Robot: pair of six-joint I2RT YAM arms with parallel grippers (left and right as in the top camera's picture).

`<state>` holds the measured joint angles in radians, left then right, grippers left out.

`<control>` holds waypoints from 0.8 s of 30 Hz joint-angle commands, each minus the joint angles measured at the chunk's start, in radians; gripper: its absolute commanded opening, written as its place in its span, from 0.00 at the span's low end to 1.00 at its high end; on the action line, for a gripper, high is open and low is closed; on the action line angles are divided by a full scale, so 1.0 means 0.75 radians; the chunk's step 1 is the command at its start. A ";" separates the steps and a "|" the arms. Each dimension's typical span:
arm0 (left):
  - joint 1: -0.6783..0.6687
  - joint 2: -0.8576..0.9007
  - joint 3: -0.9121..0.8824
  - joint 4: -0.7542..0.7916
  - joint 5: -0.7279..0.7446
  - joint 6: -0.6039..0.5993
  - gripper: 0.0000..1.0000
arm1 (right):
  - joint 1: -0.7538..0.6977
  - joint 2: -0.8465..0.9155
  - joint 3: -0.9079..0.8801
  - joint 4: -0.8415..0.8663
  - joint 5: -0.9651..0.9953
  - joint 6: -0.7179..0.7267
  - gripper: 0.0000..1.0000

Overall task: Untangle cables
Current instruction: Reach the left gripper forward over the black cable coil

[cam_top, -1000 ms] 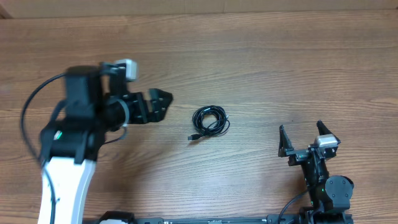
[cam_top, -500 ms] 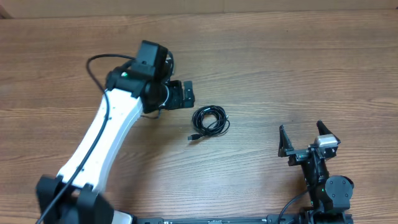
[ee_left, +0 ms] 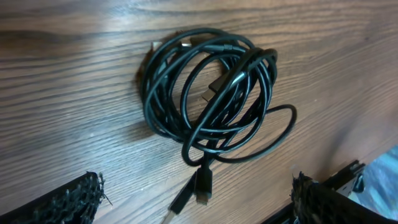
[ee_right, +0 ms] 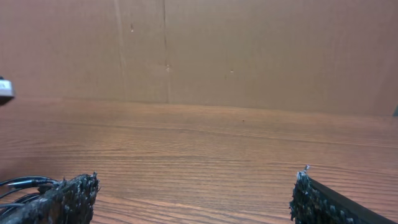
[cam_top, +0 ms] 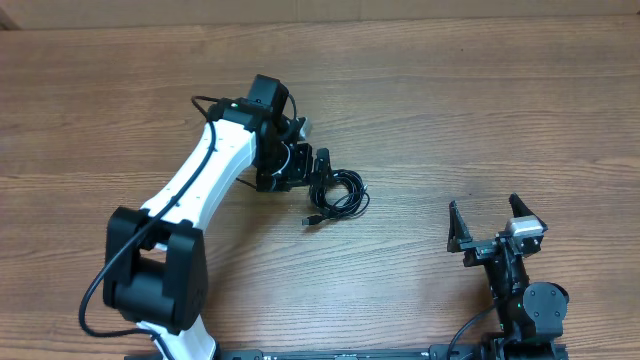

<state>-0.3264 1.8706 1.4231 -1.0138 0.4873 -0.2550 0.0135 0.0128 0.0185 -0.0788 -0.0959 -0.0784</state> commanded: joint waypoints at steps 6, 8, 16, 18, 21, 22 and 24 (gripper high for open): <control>-0.049 0.060 0.027 0.101 0.004 0.050 1.00 | -0.004 -0.013 -0.013 0.005 0.012 0.004 1.00; -0.048 0.060 0.027 0.117 0.005 0.050 1.00 | -0.004 -0.013 -0.013 0.005 0.012 0.004 1.00; -0.090 0.064 0.026 0.182 0.004 0.051 0.99 | -0.004 -0.013 -0.013 0.005 0.012 0.004 1.00; -0.107 0.071 0.026 0.188 -0.013 0.051 0.96 | -0.004 -0.013 -0.013 0.005 0.012 0.004 1.00; -0.123 0.089 0.026 0.180 -0.142 0.032 0.87 | -0.004 -0.013 -0.013 0.005 0.012 0.004 1.00; -0.127 0.098 0.026 0.169 -0.198 0.007 0.86 | -0.004 -0.013 -0.013 0.005 0.012 0.004 1.00; -0.127 0.116 0.026 0.148 -0.247 -0.024 0.80 | -0.004 -0.013 -0.013 0.005 0.012 0.004 1.00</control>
<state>-0.4129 1.9198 1.4250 -0.8833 0.4160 -0.2394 0.0135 0.0128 0.0185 -0.0792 -0.0963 -0.0784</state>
